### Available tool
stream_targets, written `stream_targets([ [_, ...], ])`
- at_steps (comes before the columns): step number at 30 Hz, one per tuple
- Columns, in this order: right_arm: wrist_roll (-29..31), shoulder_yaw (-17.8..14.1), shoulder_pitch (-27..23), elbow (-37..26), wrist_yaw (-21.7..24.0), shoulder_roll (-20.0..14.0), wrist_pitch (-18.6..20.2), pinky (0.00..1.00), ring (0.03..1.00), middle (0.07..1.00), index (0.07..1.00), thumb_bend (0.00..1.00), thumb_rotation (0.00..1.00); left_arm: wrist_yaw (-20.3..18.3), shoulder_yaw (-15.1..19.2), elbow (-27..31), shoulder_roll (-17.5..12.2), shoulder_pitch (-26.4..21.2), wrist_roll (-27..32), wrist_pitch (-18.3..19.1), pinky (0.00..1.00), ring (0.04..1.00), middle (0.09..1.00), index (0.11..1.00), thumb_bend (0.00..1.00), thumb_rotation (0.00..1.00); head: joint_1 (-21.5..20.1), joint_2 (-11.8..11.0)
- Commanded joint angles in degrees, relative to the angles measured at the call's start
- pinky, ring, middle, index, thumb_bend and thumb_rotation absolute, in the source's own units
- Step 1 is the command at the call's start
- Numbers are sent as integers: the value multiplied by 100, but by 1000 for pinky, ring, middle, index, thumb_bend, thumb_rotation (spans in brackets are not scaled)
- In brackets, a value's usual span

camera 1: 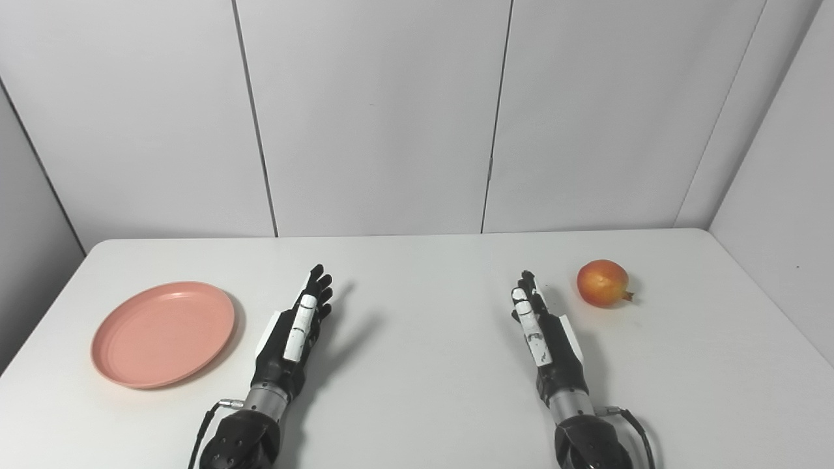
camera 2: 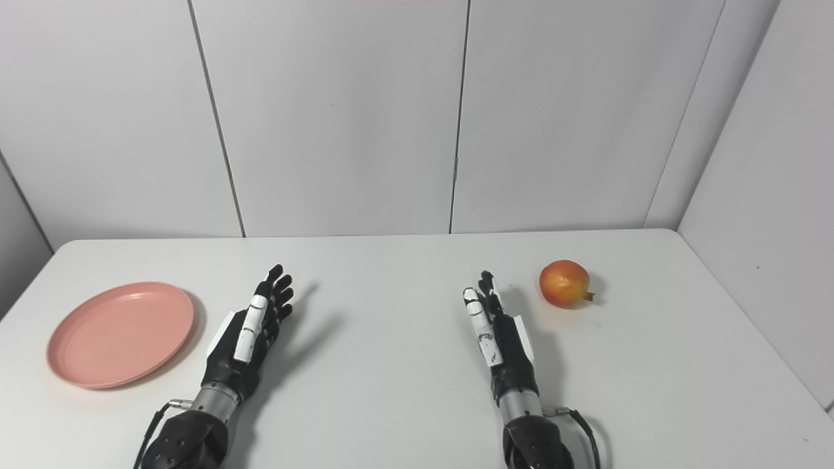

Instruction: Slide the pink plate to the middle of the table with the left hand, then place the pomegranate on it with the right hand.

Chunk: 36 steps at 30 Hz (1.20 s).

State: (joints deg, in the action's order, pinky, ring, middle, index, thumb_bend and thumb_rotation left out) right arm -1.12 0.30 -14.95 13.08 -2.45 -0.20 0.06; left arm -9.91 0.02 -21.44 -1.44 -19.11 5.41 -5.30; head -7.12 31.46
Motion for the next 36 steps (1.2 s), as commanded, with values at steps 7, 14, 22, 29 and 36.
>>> stream_targets([
  [7,-137,51,-170,-61,-20,-11,-98,934,949,982,981,595,971,-26,-12,-104,-45,-11,-13,-192,1000,1000,1000,1000,637,1000,-24,-3],
  [14,122,10,-188,16,146,13,-235,969,977,1000,1000,567,963,27,-7,-37,-18,49,-39,-164,1000,1000,1000,1000,634,1000,2,-7],
  [22,26,47,-164,8,131,-17,-242,935,954,983,980,612,938,111,-27,-4,-5,88,-136,-262,1000,1000,1000,1000,610,1000,-3,-32],
  [29,45,72,-148,30,208,-23,-285,959,964,993,993,611,943,228,-16,61,38,129,-224,-204,1000,1000,1000,1000,620,1000,19,-30],
  [36,37,10,-124,25,215,-82,-333,941,955,982,978,625,938,320,-90,68,94,124,-331,-209,1000,1000,1000,1000,596,1000,482,-120],
])
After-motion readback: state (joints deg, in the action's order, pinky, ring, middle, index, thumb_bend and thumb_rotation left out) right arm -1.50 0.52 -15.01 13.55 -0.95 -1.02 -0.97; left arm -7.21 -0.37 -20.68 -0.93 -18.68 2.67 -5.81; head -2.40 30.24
